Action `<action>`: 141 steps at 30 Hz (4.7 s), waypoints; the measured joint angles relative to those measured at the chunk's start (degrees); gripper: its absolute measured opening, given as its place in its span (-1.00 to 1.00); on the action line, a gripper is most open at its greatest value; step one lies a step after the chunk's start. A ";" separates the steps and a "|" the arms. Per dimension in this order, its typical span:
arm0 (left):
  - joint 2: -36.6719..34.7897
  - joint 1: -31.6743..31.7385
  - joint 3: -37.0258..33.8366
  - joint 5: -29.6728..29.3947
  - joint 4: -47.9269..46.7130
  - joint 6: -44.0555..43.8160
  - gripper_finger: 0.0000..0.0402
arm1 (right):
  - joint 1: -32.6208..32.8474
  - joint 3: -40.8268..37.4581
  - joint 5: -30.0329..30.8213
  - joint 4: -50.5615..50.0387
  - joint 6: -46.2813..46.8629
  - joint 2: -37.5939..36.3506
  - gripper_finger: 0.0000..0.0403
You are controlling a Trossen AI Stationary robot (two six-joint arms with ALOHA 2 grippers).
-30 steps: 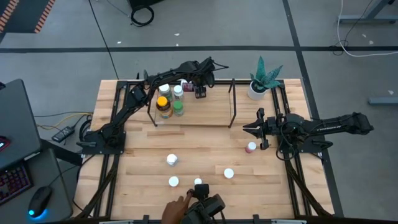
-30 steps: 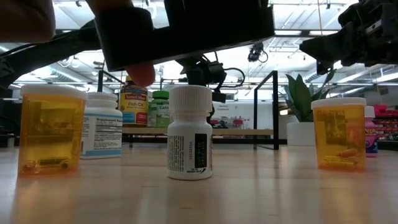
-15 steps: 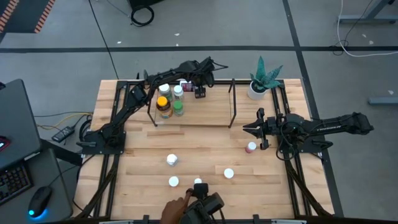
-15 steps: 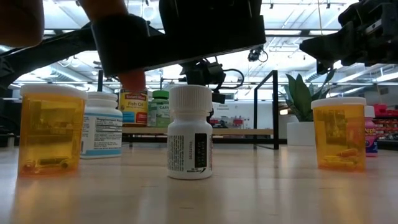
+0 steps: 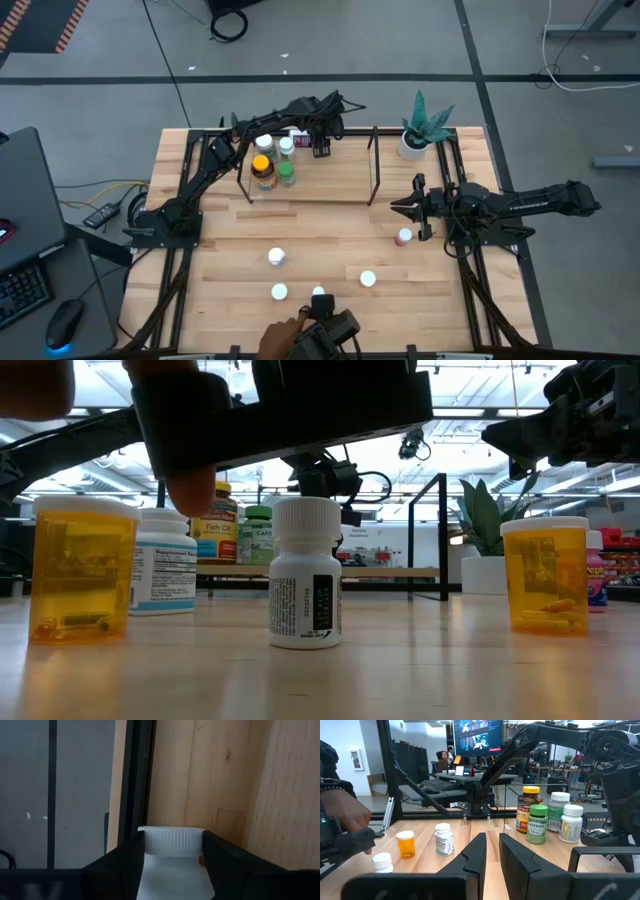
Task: Pick and place medicine bottles onto shelf by color
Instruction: Put the red pill bottle on the shelf
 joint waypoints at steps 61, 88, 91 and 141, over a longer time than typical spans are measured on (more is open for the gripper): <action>-2.60 -1.23 0.60 -4.75 -2.51 -1.03 0.29 | 0.00 0.00 0.00 0.00 0.00 0.00 -0.69; -0.14 2.01 0.09 0.02 -6.62 -4.99 0.53 | 0.00 0.00 0.00 0.02 0.00 0.01 -0.69; 0.84 2.01 0.09 0.17 -6.22 -5.00 0.50 | -0.02 0.00 0.00 0.02 0.00 0.00 -0.69; -5.46 -1.51 5.84 1.25 -1.55 -3.55 0.25 | -0.01 0.00 0.00 0.00 0.00 0.00 -0.69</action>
